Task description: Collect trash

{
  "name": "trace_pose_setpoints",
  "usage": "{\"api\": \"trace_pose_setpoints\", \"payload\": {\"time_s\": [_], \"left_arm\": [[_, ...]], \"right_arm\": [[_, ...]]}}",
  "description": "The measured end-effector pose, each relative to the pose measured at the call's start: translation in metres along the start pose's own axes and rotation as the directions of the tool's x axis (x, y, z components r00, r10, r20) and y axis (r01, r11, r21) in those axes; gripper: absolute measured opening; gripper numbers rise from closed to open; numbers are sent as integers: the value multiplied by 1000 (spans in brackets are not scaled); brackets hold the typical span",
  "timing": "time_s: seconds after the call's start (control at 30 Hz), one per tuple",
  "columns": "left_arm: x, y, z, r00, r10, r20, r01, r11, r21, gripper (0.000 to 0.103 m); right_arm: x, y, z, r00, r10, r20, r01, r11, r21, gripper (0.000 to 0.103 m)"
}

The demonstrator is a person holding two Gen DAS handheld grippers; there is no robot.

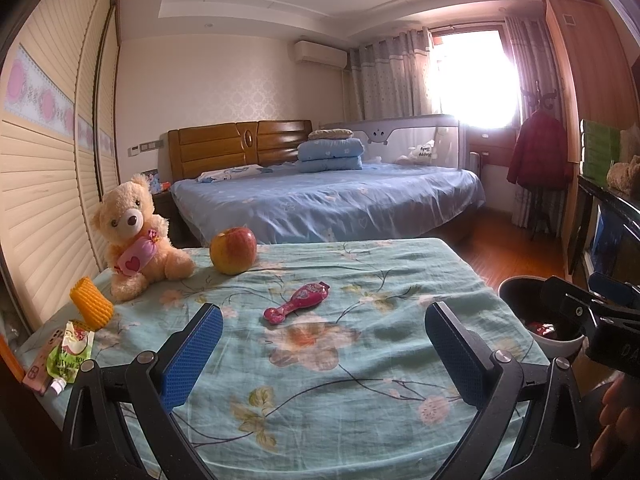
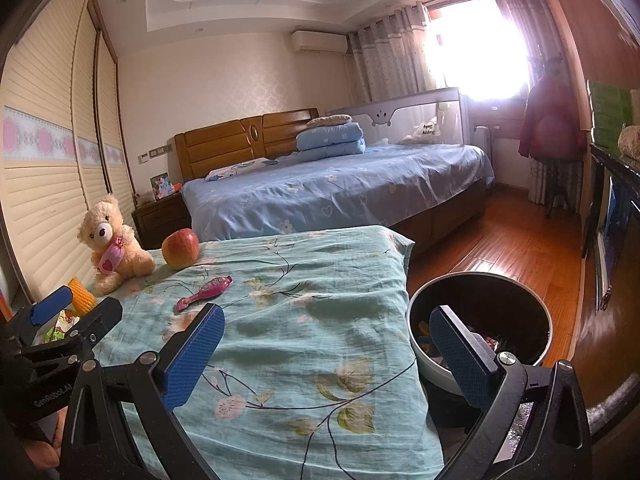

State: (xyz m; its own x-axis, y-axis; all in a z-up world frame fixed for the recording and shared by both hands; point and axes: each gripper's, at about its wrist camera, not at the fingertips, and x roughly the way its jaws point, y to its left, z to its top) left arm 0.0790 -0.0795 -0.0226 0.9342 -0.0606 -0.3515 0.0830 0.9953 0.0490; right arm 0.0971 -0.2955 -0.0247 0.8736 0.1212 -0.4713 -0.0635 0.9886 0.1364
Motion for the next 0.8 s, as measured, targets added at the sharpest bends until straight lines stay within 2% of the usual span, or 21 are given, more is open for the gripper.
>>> {"api": "trace_pose_setpoints", "payload": {"time_s": [0.8], "left_arm": [[4,-1,0,1000,-5,-8,5,1000,8,102]], "right_arm": [[-1,4,1,1000,3,-4,-3,1000,4,103]]}}
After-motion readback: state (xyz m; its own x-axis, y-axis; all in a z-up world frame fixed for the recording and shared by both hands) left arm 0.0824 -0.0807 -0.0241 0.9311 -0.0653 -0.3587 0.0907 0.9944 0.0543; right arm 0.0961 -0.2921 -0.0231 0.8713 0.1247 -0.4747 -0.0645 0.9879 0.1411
